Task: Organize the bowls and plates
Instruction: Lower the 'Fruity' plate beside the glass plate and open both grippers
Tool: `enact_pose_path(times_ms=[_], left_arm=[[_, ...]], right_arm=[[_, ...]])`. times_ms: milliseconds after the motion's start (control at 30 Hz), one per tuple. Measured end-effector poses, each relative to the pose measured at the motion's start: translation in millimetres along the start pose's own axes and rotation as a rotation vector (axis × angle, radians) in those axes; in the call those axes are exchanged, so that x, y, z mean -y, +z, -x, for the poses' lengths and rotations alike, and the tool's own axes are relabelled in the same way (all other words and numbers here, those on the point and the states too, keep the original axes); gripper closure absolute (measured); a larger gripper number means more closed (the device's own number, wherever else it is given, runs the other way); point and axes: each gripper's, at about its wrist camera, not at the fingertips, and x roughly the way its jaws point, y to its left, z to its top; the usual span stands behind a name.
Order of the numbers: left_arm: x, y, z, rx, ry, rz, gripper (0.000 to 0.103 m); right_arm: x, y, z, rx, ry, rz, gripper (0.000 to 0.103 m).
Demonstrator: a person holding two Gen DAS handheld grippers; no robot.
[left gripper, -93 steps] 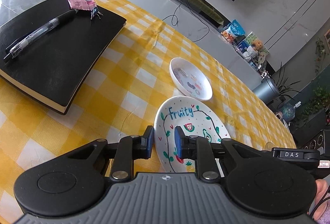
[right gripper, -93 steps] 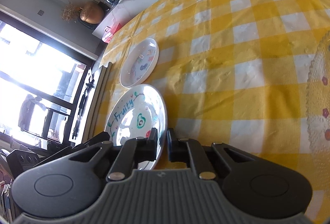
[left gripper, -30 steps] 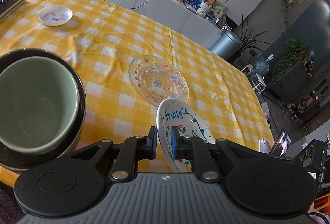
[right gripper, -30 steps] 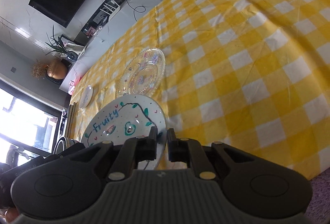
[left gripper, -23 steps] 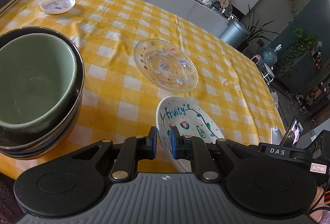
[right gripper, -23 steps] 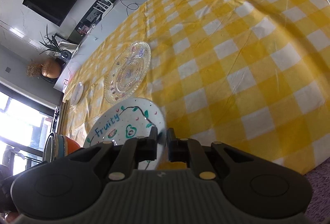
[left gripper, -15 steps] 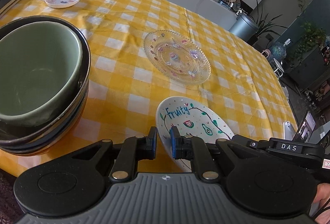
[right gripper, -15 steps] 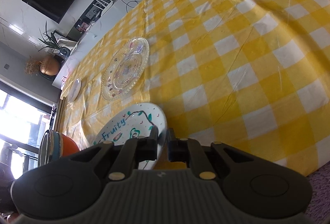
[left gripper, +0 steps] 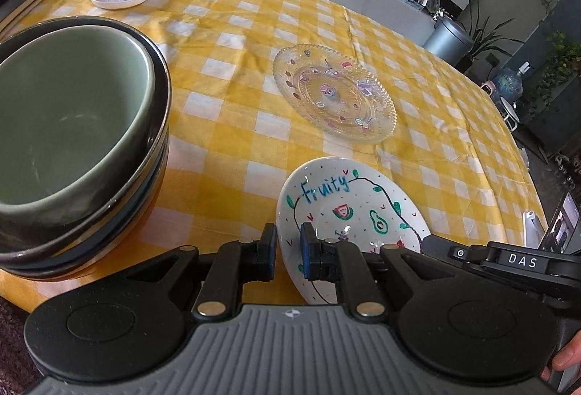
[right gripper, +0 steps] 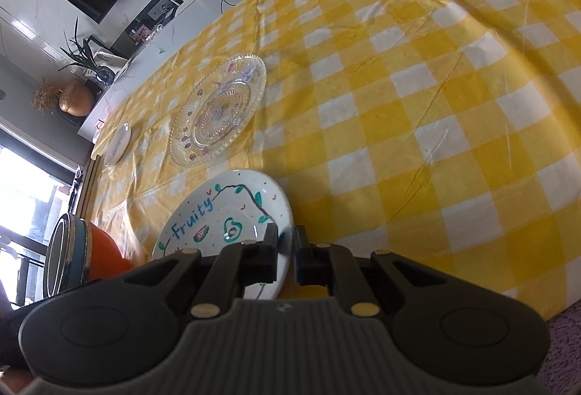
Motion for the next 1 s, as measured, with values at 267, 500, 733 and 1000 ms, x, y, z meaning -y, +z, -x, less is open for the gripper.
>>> enact_pose_path(times_ms=[267, 500, 733, 1000], left_arm=[[2, 4, -2, 0.014, 0.049, -0.004, 0.088], [0, 4, -6, -0.002, 0.063, 0.000, 0.087], [1, 4, -4, -0.005, 0.063, -0.005, 0.087], [11, -1, 3, 0.047, 0.051, -0.043, 0.064]], right_arm=[[-7, 2, -9, 0.003, -0.019, 0.019, 0.096], [-23, -1, -12, 0.016, -0.078, 0.117, 0.095], [-25, 0, -11, 0.017, -0.089, 0.126, 0.092], [-37, 0, 2, 0.093, -0.134, 0.187, 0.074]])
